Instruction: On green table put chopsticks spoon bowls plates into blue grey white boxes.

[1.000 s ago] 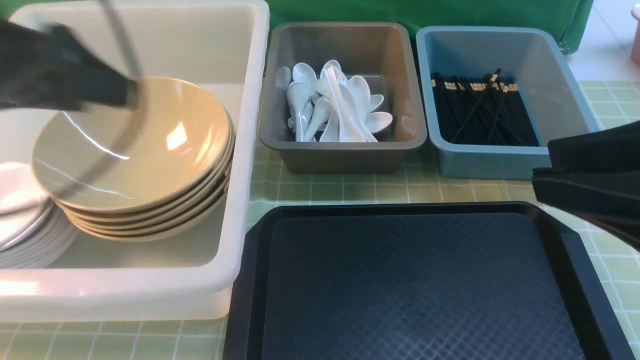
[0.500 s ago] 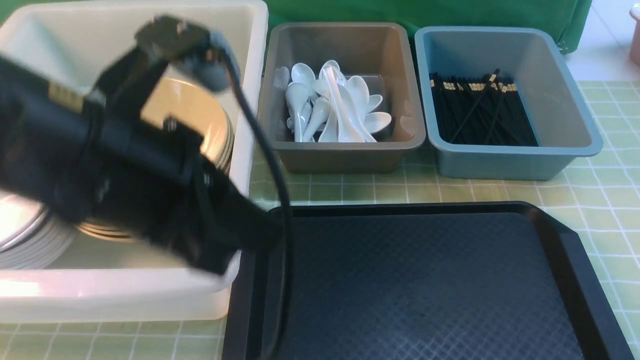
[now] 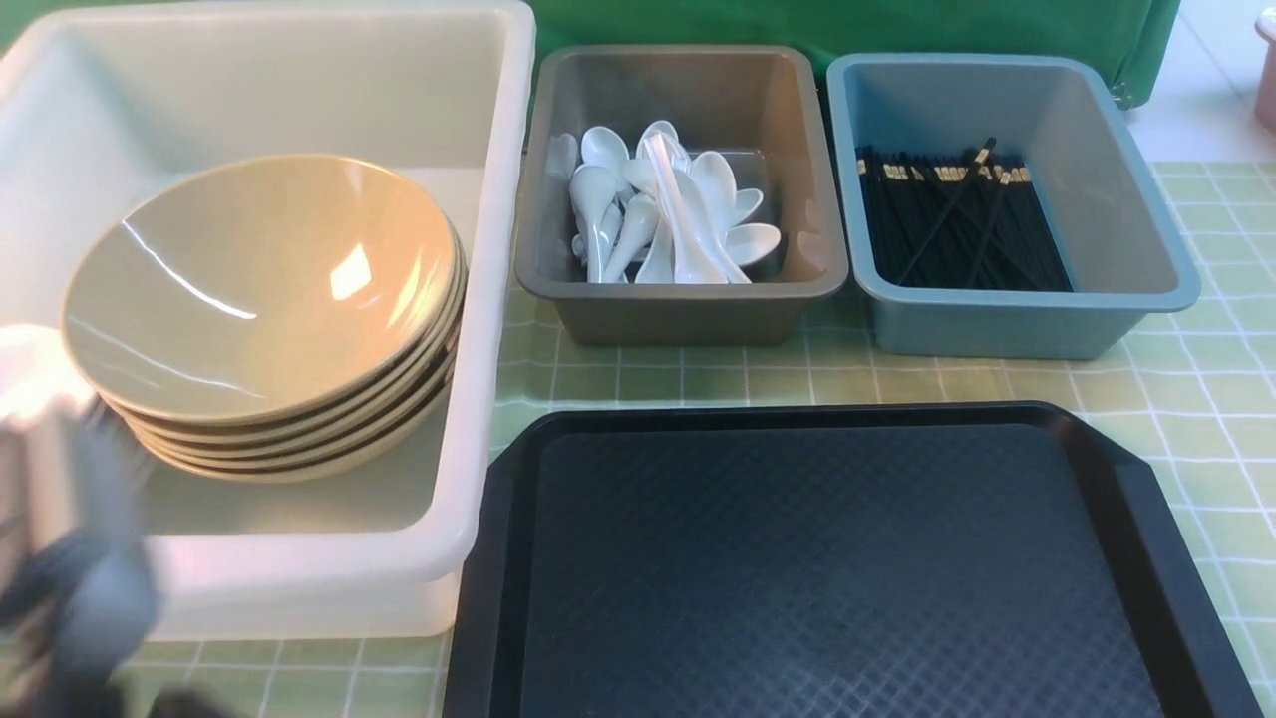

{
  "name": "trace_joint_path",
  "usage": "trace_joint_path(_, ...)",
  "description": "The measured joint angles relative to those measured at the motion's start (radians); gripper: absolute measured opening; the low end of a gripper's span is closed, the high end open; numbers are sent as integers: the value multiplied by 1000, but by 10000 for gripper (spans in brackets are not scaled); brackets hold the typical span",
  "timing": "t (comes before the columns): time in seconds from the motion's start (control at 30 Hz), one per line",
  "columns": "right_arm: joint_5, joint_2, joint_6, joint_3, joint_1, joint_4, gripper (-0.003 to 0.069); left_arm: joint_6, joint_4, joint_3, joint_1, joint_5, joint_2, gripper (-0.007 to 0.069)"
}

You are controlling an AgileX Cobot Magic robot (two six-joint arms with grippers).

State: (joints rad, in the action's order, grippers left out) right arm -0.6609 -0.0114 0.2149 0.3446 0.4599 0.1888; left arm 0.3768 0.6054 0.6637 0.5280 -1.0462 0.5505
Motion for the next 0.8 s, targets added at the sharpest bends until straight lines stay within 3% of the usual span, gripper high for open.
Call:
trace_joint_path(0.27, 24, -4, 22, -6, 0, -1, 25, -42, 75, -133, 0, 56, -326, -1)
trace_joint_path(0.5, 26, -4, 22, -6, 0, -1, 27, -47, 103, -134, 0, -37, -513, -1)
trace_joint_path(0.8, 27, -4, 23, -6, 0, -1, 36, -49, 103, -134, 0, -144, -572, -1)
